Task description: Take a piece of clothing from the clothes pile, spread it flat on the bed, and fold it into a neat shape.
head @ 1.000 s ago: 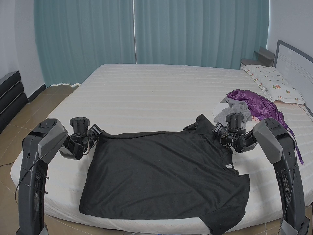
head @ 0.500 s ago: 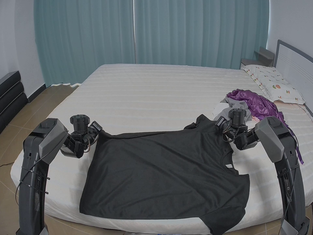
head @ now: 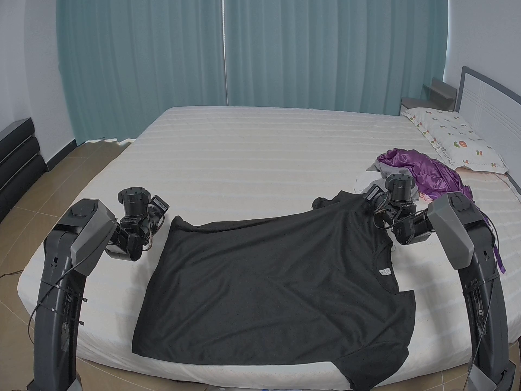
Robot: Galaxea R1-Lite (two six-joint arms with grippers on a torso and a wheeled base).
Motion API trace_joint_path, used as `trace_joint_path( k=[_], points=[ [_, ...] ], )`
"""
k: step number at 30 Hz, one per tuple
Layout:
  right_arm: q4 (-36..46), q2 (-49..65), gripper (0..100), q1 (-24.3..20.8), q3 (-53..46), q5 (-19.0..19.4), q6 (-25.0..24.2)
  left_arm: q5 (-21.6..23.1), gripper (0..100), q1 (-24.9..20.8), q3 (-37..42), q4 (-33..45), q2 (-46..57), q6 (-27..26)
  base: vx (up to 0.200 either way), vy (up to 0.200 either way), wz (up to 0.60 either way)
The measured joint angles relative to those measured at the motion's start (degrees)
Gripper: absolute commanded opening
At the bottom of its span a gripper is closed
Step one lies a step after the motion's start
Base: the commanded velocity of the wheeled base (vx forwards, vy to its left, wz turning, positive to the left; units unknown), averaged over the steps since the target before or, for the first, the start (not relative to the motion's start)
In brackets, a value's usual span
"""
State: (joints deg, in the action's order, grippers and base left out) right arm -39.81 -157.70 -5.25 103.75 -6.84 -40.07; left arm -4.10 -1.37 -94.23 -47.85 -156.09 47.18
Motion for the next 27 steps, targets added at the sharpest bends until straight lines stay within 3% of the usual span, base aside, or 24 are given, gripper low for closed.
trace_joint_path(
  k=[4,5,16,23,27],
  points=[
    [0.3,-0.2,0,0.0,0.1,0.0,0.0,0.4,0,0.0,0.2,0.4,0.0,0.4,0.000,0.000,0.00],
    [0.3,-0.2,0,0.0,0.1,0.0,0.0,0.5,100,0.0,0.3,0.4,0.0,0.4,0.000,0.000,0.00],
    [0.3,-0.5,0,-0.6,-1.5,0.0,0.0,1.5,100,-0.9,4.3,-0.1,1.8,0.6,0.000,0.000,0.00],
    [0.2,-0.9,0,-1.1,-2.4,0.0,0.0,9.4,100,-0.6,9.9,0.7,6.9,-0.2,0.000,0.000,0.00],
    [0.0,-0.9,0,-1.4,-3.1,0.1,-0.1,10.4,100,-0.6,11.3,4.5,8.8,-4.2,0.000,0.000,0.00]
  ],
)
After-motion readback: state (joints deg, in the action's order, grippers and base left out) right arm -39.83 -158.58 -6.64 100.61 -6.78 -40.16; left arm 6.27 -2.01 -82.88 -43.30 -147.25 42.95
